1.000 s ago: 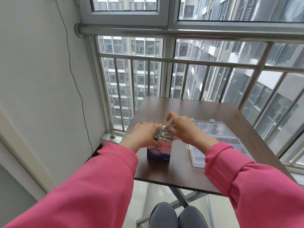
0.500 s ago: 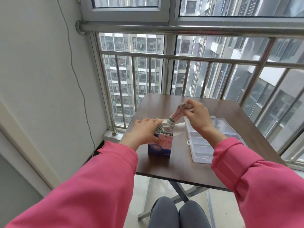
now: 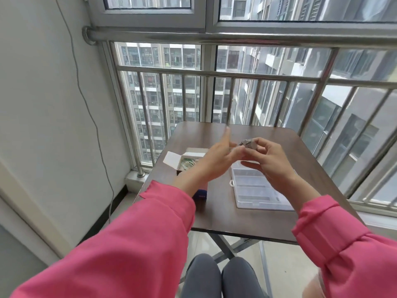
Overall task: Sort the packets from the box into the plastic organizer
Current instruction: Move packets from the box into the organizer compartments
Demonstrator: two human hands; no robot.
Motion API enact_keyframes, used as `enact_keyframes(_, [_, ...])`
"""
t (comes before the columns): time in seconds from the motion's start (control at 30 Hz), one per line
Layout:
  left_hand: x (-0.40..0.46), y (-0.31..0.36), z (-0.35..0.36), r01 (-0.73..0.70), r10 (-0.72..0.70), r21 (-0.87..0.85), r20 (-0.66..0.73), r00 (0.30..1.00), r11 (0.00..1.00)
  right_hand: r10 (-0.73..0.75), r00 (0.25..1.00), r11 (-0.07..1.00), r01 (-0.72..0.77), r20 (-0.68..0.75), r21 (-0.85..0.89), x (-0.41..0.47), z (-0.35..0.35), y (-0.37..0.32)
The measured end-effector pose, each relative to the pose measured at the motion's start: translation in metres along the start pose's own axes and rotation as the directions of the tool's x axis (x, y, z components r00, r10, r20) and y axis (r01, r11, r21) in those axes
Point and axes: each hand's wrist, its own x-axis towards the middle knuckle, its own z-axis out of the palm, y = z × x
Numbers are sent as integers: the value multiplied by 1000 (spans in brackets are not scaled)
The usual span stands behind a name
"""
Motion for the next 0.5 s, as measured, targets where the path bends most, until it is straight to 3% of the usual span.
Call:
enact_keyframes(0.1, [3,2,18,122,-61,-256,235,970,959,-29,1000,998,29,1,-52,-7,-19,1])
enact_keyframes(0.17, [1,0,26,204,-79,-407,305,949,890,-25,1000,998,24,-17,-49,-9,-27,2])
enact_keyframes(0.5, [4,-6,68,137,-86,-417,138,987,898,23,996,976,-42,-90,-213,-12,-47,18])
